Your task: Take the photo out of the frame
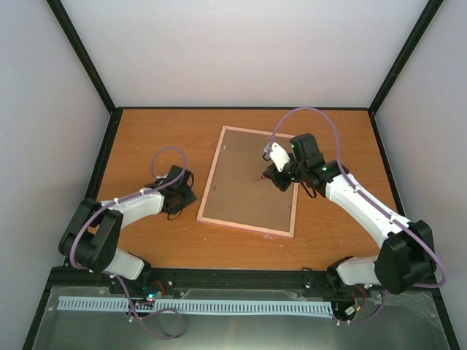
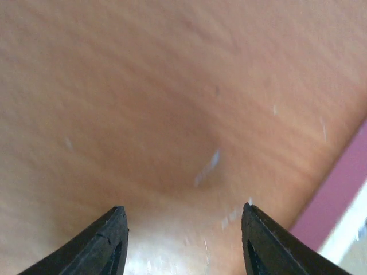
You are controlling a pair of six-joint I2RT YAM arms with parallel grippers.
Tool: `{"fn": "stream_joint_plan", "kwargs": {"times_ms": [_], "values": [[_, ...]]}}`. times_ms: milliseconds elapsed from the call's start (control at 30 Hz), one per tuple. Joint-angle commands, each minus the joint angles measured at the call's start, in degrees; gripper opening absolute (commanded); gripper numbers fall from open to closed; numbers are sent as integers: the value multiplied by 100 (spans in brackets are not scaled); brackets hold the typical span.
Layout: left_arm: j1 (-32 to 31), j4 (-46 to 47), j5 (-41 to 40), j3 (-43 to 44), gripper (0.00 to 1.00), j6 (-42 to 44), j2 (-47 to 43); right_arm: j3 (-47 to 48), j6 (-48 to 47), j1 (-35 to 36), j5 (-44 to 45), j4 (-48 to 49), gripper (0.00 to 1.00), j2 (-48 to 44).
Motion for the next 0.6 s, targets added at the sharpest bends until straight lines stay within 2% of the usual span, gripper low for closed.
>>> {"fn": "stream_joint_plan", "kwargs": {"times_ms": [0, 167, 300, 433, 567], "values": [[332, -5, -440, 564, 55, 731, 268, -17, -24, -73, -47, 166, 3, -194], [114, -93, 27, 279, 56, 439, -560, 221, -224, -237, 579, 72, 3, -136], [-425, -501, 40, 78, 57, 170, -1215, 663, -817, -845, 1100, 37, 3, 259], [-931, -595, 421, -148, 59, -118, -1447, 1397, -1114, -1475, 905, -169, 3, 1039], [-1501, -323, 633, -252, 61, -347, -1320, 1968, -1171, -1679, 718, -298, 3, 1794]]}}
